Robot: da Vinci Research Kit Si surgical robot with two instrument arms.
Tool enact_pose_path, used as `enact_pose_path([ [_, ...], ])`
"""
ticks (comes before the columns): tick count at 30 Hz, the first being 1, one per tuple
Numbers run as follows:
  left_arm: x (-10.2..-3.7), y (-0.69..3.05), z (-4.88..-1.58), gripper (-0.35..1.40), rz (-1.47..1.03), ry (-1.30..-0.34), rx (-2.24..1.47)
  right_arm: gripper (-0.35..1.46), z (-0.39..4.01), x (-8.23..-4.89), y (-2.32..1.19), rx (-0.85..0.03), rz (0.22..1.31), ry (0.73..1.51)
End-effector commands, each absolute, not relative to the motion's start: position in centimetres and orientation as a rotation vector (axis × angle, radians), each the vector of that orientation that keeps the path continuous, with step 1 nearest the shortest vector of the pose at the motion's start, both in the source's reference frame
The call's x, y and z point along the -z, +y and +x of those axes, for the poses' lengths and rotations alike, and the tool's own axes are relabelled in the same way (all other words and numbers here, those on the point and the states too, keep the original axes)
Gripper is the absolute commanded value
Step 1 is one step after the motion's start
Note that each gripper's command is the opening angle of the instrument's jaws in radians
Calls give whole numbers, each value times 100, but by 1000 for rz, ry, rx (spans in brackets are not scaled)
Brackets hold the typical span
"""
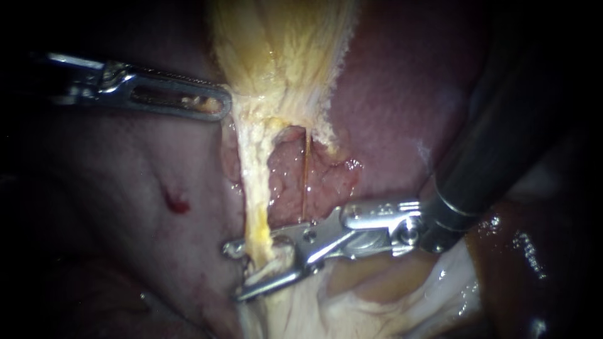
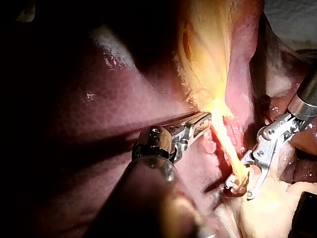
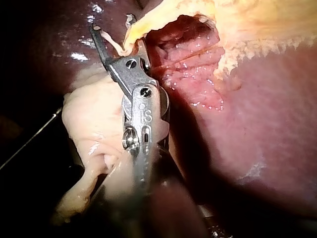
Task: Clipping first clip left tube
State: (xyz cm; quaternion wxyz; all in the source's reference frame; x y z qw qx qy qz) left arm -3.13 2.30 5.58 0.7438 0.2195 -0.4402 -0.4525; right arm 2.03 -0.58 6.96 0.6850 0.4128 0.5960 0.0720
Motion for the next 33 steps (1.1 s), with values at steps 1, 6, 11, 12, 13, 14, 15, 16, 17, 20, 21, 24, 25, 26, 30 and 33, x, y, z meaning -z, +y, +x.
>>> enact_pose_path([
  [1,-558,230,-313,-35,481,-964,992,10,202,-697,-58,-166,930,1331],
  [6,-558,230,-313,-35,480,-964,992,-14,200,-699,-57,-179,942,1323],
  [11,-558,230,-313,-35,480,-964,992,-35,199,-698,-57,-234,989,1291],
  [12,-558,230,-313,-35,480,-964,992,-35,199,-698,-57,-262,1012,1274],
  [13,-558,230,-313,-35,480,-964,992,-35,199,-698,-57,-276,1024,1265],
  [14,-558,230,-313,-35,480,-964,992,-35,198,-697,-56,-281,1028,1263],
  [15,-558,230,-313,-35,480,-964,992,-35,198,-697,-55,-286,1033,1260],
  [16,-558,230,-313,-35,480,-964,992,-35,197,-695,-54,-287,1034,1260],
  [17,-558,230,-313,-35,480,-964,992,-35,197,-694,-53,-288,1036,1263],
  [20,-558,230,-313,-35,480,-964,992,-35,195,-693,-52,-286,1034,1255],
  [21,-558,230,-313,-35,480,-964,992,-35,195,-694,-53,-285,1034,1255],
  [24,-558,230,-313,-35,480,-964,992,-35,195,-694,-53,-285,1034,1255],
  [25,-558,230,-313,-35,480,-964,992,-35,195,-695,-53,-284,1034,1255],
  [26,-558,230,-313,-35,480,-964,992,-35,195,-695,-53,-284,1034,1255],
  [30,-558,230,-313,-35,480,-964,992,-35,194,-695,-53,-284,1034,1255],
  [33,-558,230,-313,-35,480,-964,992,-35,194,-696,-53,-284,1034,1255],
])
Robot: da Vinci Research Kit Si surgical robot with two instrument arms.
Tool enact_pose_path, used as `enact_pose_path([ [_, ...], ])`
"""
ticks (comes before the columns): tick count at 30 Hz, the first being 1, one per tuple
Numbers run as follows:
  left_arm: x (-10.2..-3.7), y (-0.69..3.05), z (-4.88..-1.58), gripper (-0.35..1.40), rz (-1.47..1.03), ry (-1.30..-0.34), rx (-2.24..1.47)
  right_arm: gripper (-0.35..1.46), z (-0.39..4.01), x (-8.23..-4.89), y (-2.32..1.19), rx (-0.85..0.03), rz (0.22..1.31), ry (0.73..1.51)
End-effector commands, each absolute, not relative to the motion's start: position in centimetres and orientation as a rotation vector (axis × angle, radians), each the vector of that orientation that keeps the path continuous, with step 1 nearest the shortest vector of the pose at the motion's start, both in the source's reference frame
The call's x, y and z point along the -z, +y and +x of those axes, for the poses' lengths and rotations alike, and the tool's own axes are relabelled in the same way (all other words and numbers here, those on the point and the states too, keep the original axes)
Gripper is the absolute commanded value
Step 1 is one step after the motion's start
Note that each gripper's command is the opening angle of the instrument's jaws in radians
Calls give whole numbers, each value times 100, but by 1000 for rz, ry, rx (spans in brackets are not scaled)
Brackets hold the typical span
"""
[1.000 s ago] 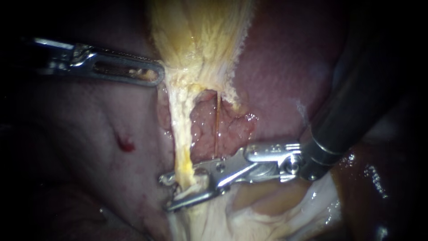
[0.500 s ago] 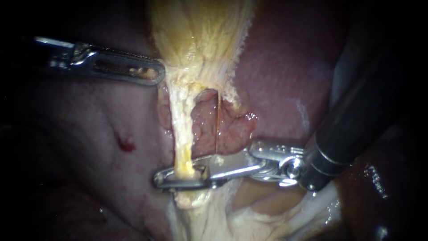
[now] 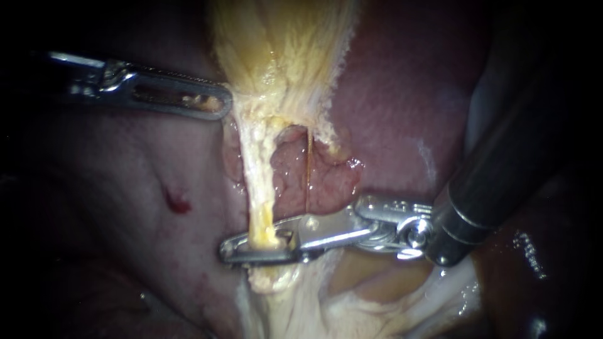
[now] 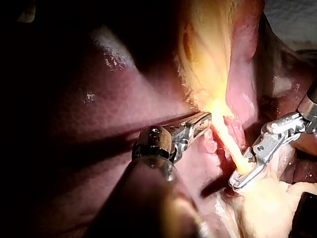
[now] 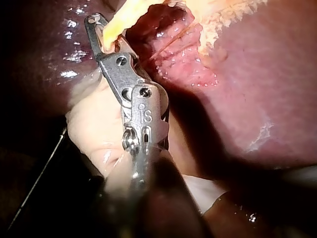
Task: Clipping first clip left tube
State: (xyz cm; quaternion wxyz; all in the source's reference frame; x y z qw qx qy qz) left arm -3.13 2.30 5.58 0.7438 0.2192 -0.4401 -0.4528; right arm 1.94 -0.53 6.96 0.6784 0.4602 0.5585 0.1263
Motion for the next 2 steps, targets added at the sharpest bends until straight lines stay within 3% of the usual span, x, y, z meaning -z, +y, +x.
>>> enact_pose_path([
  [1,-558,230,-313,-35,480,-964,992,-35,194,-696,-53,-284,1034,1255],
  [2,-558,230,-313,-35,480,-964,992,-35,194,-696,-53,-284,1034,1255],
])
